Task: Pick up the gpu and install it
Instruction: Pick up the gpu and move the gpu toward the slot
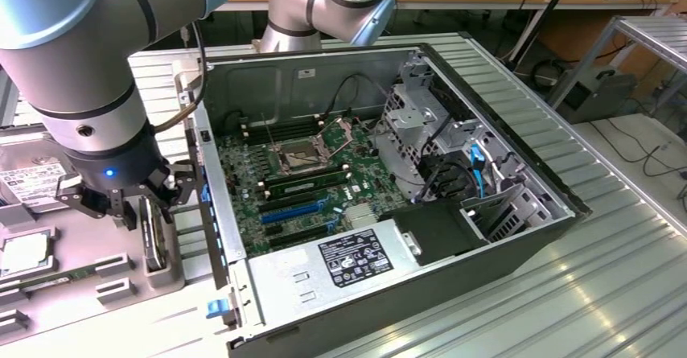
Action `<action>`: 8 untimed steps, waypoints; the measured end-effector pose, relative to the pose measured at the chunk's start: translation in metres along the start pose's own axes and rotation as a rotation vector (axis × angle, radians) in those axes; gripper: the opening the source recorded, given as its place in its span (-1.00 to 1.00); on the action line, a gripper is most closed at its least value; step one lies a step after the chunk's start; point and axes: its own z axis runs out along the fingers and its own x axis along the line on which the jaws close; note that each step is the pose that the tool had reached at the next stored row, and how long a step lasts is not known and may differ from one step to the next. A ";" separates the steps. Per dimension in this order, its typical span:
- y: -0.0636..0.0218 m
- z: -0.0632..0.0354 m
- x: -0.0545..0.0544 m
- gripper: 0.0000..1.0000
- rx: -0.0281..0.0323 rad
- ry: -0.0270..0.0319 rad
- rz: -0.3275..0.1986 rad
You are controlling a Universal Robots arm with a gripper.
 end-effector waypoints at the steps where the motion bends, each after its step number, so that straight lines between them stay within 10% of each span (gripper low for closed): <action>1: 0.0000 0.0000 0.000 -0.04 0.0000 0.0000 0.000; 8: -0.0001 -0.0001 0.002 -0.22 -0.0001 -0.0014 0.000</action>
